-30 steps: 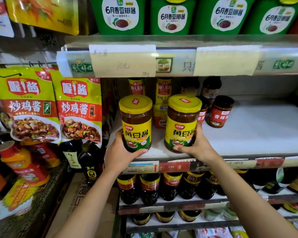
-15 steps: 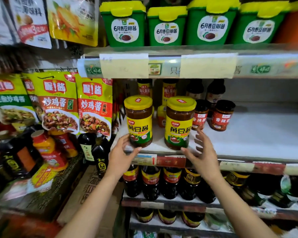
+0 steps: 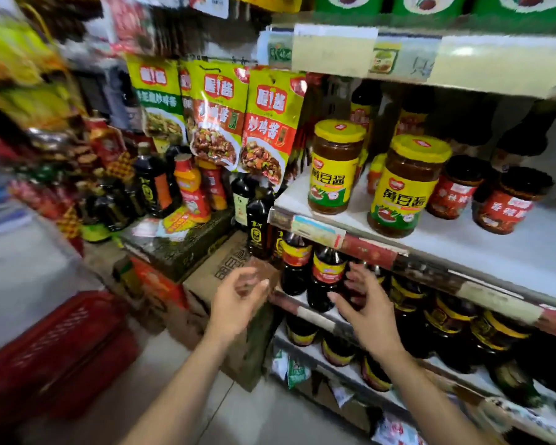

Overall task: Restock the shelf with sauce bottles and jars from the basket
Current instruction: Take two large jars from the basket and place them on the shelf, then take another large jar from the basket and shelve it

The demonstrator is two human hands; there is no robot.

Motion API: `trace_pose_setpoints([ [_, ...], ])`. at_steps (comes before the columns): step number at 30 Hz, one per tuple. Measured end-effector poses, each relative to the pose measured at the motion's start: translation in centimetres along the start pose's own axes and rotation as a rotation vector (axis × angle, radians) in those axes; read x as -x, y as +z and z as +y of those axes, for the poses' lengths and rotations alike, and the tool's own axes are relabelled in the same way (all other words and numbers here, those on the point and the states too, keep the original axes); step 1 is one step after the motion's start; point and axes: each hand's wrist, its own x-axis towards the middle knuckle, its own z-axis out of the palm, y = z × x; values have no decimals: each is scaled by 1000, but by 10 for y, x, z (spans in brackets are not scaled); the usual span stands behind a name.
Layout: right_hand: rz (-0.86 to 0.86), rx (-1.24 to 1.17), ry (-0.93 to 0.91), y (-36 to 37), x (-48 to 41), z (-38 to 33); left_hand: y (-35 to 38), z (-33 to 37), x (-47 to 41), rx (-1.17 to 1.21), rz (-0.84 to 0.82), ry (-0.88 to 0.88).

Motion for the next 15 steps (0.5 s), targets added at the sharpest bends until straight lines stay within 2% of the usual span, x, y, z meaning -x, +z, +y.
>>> trace_pose_setpoints([
  [5, -187, -135, 23, 71, 4, -14, -66, -28, 29, -45, 147, -85],
  [10, -428, -184, 43, 157, 13, -36, -144, -62, 58, -80, 278, -163],
  [15, -576, -193, 16, 243, 28, -69, -223, -95, 91, -124, 400, -247],
])
